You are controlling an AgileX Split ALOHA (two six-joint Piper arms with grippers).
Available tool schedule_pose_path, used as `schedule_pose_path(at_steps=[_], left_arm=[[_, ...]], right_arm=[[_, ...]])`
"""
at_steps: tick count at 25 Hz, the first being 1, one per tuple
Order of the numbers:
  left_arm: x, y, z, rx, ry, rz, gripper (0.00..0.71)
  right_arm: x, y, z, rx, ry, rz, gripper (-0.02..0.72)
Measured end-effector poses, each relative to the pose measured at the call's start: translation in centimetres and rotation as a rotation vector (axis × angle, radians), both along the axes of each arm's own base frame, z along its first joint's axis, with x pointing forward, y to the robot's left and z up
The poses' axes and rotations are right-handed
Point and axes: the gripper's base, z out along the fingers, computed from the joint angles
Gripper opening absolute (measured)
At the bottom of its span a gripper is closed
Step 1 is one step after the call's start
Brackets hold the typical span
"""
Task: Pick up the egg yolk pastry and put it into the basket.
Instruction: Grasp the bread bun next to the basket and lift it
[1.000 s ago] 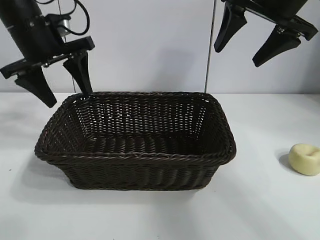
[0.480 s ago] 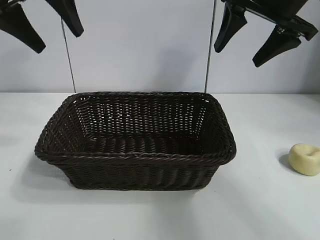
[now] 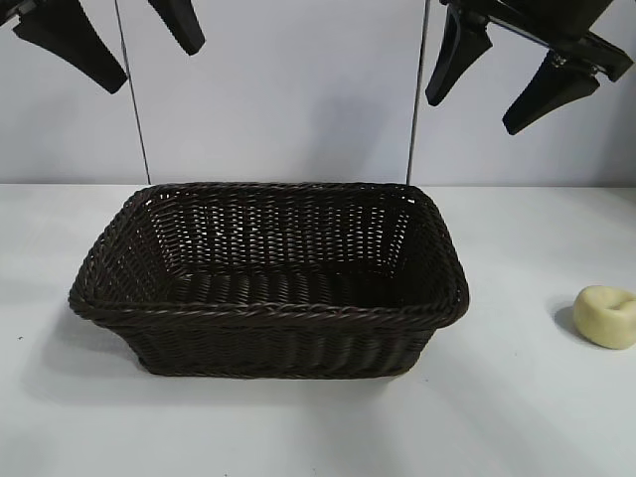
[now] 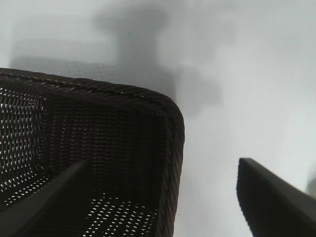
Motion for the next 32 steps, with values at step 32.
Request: schedule_pose_path(at_steps=[32], left_arm=[[-0.2, 0.1, -5.1, 0.021, 0.092, 0.042, 0.539]], right_arm=[[-0.2, -0.2, -0.1, -0.023, 0.021, 0.011, 0.58]])
